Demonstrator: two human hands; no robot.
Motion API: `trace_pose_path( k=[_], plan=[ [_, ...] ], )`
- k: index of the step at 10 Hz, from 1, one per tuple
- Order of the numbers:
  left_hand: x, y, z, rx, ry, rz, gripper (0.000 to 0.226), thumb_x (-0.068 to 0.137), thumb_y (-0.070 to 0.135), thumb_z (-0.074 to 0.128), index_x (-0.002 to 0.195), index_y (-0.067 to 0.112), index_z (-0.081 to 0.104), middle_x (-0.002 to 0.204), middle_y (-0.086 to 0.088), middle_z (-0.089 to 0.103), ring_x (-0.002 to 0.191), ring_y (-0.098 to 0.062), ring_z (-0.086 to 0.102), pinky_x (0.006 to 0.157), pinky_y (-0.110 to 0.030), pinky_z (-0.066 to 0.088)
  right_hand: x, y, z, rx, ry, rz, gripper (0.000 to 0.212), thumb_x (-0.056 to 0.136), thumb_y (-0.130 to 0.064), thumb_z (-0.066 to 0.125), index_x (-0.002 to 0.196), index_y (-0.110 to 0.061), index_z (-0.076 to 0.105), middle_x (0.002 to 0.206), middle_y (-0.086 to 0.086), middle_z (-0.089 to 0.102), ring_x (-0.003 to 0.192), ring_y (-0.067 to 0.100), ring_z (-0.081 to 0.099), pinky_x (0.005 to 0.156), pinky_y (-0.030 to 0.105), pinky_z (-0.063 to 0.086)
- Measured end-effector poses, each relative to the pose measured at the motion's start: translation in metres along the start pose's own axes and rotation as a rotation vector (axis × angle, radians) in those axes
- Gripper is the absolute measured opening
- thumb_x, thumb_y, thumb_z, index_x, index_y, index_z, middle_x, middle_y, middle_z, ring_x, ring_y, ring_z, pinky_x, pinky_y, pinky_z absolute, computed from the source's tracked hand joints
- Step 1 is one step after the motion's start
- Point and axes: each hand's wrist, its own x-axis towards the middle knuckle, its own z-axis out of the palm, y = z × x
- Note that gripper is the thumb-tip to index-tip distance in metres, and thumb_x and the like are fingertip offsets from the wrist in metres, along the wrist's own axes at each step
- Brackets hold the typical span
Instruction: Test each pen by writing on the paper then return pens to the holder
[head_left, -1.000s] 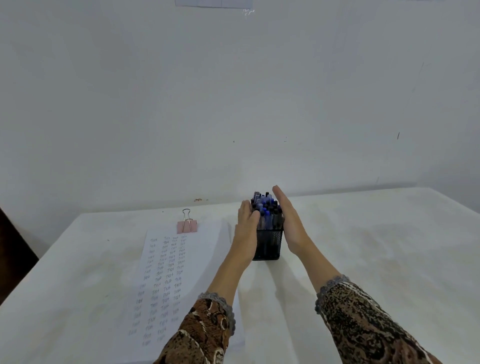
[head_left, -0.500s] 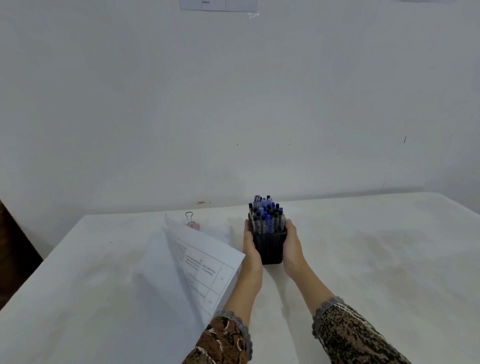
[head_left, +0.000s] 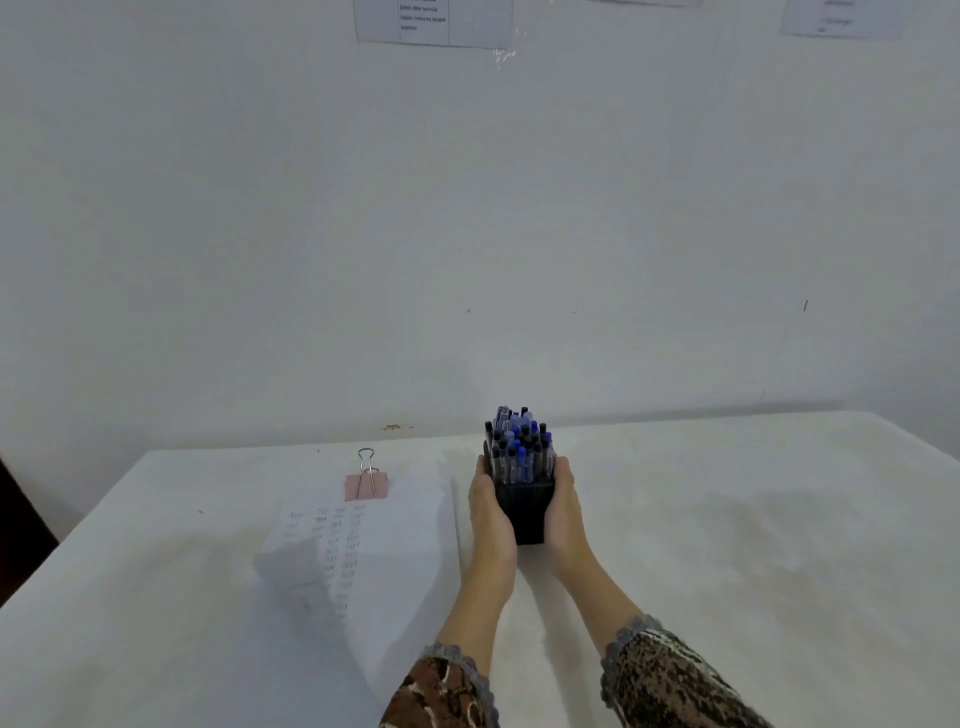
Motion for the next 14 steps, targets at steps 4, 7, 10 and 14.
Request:
trace_pose_path(
  k=[4,7,10,14],
  plan=[
    [0.059,0.033,0.016,-0.072,0.021,-0.05,0.042,0.098,0.045,0.027,0.114,0.028,0.062,0.111,-0.001,0.065,0.104,-0.019,0.06,0.09,-0.038,0.05,0.061,-0.02,0.025,0.048,0.019,0.036,0.044,0.1,-0.033,0.03,0.114,-0.009,0.065,0.111,0.011,0.068,0.097,0.019,0.066,0.078,0.031,0.056],
    [0.082,0.027,0.005,0.023,0.055,-0.051,0.049,0.082,0.056,0.033,0.122,0.038,0.056,0.12,0.002,0.064,0.112,-0.019,0.059,0.101,-0.044,0.045,0.085,-0.013,0.028,0.115,-0.077,0.075,0.043,0.099,-0.033,0.032,0.115,-0.011,0.065,0.11,0.01,0.069,0.087,0.015,0.07,0.063,0.023,0.055],
    [0.067,0.023,-0.002,0.127,0.04,0.004,0.048,0.099,0.048,0.013,0.14,0.036,0.035,0.135,0.004,0.05,0.124,-0.014,0.046,0.109,-0.038,0.036,0.085,-0.001,0.022,-0.035,-0.084,0.034,0.048,0.102,-0.038,0.015,0.109,-0.023,0.06,0.104,0.002,0.066,0.093,0.008,0.063,0.07,0.02,0.049],
    [0.034,0.031,-0.013,0.216,0.119,0.015,0.042,0.101,0.022,0.029,0.143,0.02,0.033,0.145,0.003,0.038,0.133,-0.014,0.036,0.106,-0.026,0.028,0.066,0.003,0.014,-0.149,0.07,-0.048,0.044,0.102,-0.041,0.016,0.132,-0.031,0.047,0.138,-0.001,0.049,0.126,0.015,0.046,0.104,0.029,0.036]
  ],
)
